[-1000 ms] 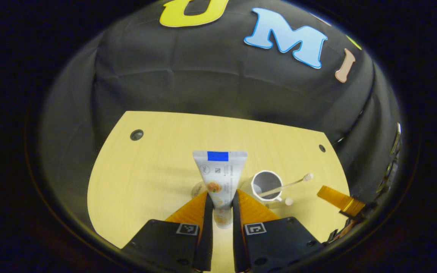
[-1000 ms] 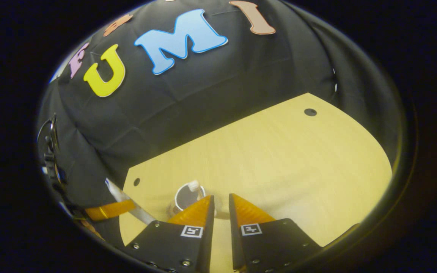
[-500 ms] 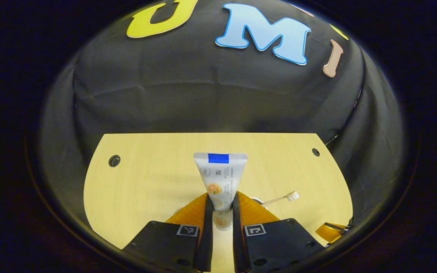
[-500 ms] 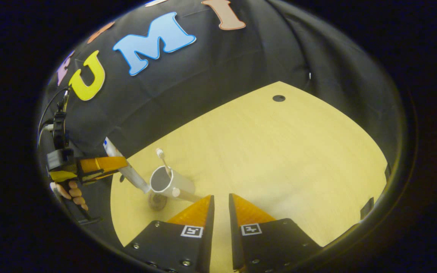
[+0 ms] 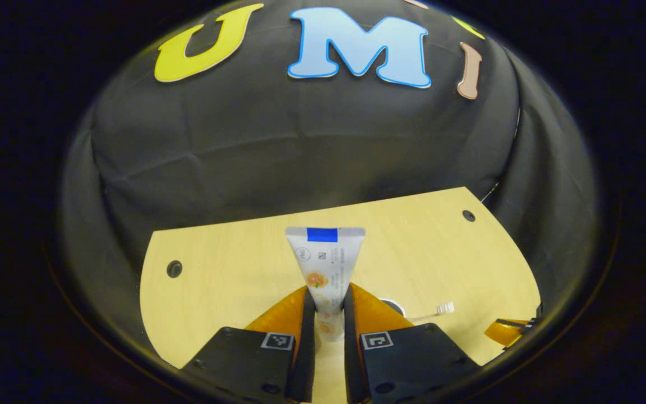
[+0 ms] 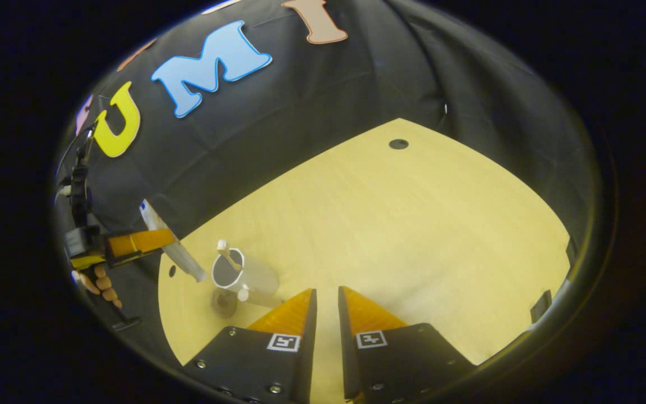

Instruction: Put the toothbrush and toothpaste on the desktop into the cup, then pick up the cup and place it on the coaster on the desktop.

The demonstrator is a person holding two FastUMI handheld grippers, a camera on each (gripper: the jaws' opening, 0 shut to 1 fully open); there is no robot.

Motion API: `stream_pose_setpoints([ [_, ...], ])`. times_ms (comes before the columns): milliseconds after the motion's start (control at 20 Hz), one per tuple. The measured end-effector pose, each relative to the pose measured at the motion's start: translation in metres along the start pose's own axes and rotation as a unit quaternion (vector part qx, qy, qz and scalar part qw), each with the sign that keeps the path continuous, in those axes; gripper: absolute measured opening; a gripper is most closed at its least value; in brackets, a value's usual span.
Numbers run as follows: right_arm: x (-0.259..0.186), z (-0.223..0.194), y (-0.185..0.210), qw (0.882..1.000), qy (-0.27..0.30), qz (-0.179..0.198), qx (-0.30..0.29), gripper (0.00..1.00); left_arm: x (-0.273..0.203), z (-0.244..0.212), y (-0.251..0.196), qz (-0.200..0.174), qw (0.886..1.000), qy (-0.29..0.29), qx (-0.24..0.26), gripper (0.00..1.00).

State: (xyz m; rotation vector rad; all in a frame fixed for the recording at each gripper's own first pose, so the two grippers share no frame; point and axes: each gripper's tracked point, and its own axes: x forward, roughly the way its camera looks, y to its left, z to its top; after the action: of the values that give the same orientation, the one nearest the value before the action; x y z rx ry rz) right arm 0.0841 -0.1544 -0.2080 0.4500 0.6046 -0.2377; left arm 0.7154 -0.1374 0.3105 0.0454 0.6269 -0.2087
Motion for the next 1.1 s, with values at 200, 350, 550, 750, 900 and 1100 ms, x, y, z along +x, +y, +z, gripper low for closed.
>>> stream_pose_setpoints([
  [200, 0.007, -0.004, 0.012, 1.0, 0.007, 0.011, -0.006, 0.22, -0.006, 0.011, -0.021, -0.018, 1.0, -0.012, 0.013, 0.29],
  [350, 0.006, -0.008, 0.015, 1.0, 0.01, 0.014, -0.009, 0.22, 0.004, 0.016, -0.04, -0.03, 0.999, -0.017, 0.01, 0.29],
  [550, 0.004, -0.008, 0.006, 1.0, 0.01, 0.009, -0.005, 0.22, 0.02, 0.01, -0.057, -0.042, 0.999, -0.01, -0.01, 0.29],
  [750, 0.0, -0.003, -0.009, 1.0, 0.005, -0.002, 0.008, 0.22, 0.034, -0.009, -0.055, -0.042, 0.998, 0.013, -0.046, 0.31],
  [900, -0.001, 0.001, -0.019, 1.0, 0.003, -0.009, 0.015, 0.22, 0.04, -0.014, -0.046, -0.035, 0.997, 0.009, -0.073, 0.31],
  [1100, 0.002, 0.002, -0.023, 1.0, 0.005, -0.013, 0.018, 0.22, 0.039, -0.018, -0.044, -0.034, 0.996, 0.007, -0.08, 0.4],
])
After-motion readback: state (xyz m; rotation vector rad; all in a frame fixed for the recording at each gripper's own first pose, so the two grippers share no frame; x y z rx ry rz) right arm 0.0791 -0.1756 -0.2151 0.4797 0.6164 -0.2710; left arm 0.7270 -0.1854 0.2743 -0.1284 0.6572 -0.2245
